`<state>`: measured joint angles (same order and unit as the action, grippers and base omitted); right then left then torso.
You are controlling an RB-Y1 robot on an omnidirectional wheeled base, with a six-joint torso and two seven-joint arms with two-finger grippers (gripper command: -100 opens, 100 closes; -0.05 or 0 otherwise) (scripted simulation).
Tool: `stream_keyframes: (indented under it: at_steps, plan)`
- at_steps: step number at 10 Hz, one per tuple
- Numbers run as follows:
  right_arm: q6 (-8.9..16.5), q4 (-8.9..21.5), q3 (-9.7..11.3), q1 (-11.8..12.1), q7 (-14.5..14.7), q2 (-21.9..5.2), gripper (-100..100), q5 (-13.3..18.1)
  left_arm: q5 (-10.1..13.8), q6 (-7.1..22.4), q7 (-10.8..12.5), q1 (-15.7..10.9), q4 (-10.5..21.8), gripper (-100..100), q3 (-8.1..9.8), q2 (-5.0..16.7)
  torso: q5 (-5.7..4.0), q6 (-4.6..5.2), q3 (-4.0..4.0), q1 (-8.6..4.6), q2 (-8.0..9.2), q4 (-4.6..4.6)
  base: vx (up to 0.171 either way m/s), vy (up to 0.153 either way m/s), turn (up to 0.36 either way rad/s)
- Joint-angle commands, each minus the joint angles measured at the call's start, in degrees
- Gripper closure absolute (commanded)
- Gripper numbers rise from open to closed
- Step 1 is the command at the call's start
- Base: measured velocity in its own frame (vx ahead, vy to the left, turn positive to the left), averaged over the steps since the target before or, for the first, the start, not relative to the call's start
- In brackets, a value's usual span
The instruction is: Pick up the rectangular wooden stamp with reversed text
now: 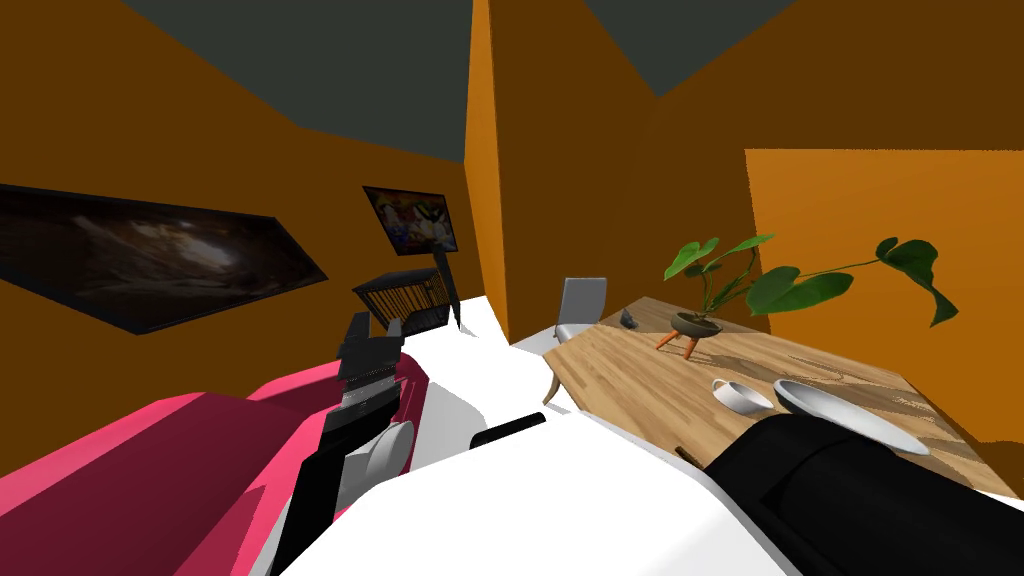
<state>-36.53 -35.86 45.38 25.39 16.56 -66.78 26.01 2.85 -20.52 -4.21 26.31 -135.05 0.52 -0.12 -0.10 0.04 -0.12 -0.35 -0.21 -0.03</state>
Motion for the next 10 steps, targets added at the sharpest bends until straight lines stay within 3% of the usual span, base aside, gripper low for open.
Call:
stream_keyframes:
  at_steps: [1,3,4,5,7,8,9,10]
  plan:
    - [-0.4,2.0,0.4,-0.2,0.7,1.6,-100,0.1,0.0,0.0,0.0,0.0,0.0,0,0.00,0.0,0.00,0.00,0.00,0.00,0.00,0.00,0.051,-0.097,0.031]
    - [-0.1,1.5,0.4,-0.2,0.4,1.3,-100,0.1,0.0,0.0,0.0,0.0,0.0,0,0.00,0.0,0.03,0.02,0.06,0.22,0.12,0.02,0.015,-0.026,-0.006]
    - [-0.2,1.7,0.4,-0.2,0.5,1.4,0,0.1,0.0,0.0,0.0,0.0,0.0,0,-0.01,0.0,0.07,0.01,0.10,0.35,0.18,0.04,0.000,0.000,0.000]
    - [0.9,2.2,0.4,-0.4,0.7,3.1,-100,0.4,0.0,0.0,0.0,0.0,0.0,0,-0.01,0.0,0.09,0.02,0.12,0.40,0.22,0.05,-0.005,-0.025,0.051]
    - [2.2,2.9,0.4,-0.7,0.9,5.2,-100,0.7,0.0,0.0,0.0,0.0,0.0,0,-0.01,0.0,0.05,0.01,0.14,0.23,0.24,0.05,-0.001,-0.064,0.052]
    - [1.0,4.1,0.2,-1.0,1.2,5.2,-100,0.6,0.0,0.0,0.0,0.0,0.0,0,0.00,0.0,0.02,0.02,0.15,0.18,0.26,0.06,-0.004,-0.030,0.011]
    - [1.0,4.4,0.2,-1.0,1.5,5.4,100,0.6,0.0,0.0,0.0,0.0,0.0,0,-0.01,0.0,0.06,0.02,0.15,0.29,0.26,0.06,0.000,-0.006,-0.001]
    - [1.0,4.3,0.2,-1.0,1.5,5.4,100,0.6,0.0,0.0,0.0,0.0,0.0,0,-0.01,0.0,0.08,0.02,0.14,0.38,0.25,0.06,0.000,0.000,0.000]
